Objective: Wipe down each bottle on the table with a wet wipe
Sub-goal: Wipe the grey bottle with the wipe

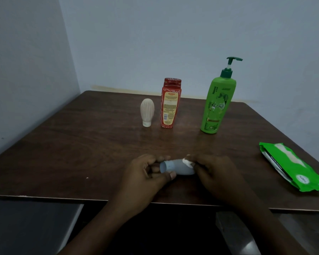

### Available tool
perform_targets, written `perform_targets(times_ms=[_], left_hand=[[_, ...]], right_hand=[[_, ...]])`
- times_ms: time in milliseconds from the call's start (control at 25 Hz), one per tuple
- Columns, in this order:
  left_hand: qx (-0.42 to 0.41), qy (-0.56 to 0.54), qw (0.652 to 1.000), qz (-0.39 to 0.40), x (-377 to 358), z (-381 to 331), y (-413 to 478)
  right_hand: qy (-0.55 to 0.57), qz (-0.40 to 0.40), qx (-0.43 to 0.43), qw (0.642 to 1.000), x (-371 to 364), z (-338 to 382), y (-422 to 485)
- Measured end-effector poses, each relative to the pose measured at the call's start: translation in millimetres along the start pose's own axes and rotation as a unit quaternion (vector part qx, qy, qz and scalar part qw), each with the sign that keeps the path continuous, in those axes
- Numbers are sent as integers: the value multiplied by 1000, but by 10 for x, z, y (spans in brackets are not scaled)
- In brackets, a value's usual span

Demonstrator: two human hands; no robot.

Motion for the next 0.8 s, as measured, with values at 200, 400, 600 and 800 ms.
perform_targets(times_ms=[200, 400, 600, 800], left_hand=[[-2, -47, 999, -1, -12, -27, -11], [-13, -91, 996, -14, 12, -23, -35], [-25, -92, 995, -10, 25, -24, -50], [-17, -132, 991, 1, 22, -54, -51]], right_hand=[[36, -24, 57, 997, -111, 152, -26], [96, 13, 83, 992, -94, 213, -61], [127, -8, 33, 991, 117, 76, 35], [113, 64, 83, 988, 49, 253, 135]])
Point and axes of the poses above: each hand's wrist, its own y-axis towards the middle knuckle, its own x-axis out of the back of the hand, z = x × y, the point moved 1 cm from there along y, towards the middle knuckle, and after that the axes turned 5 degrees about y, right-handed, at the moved point
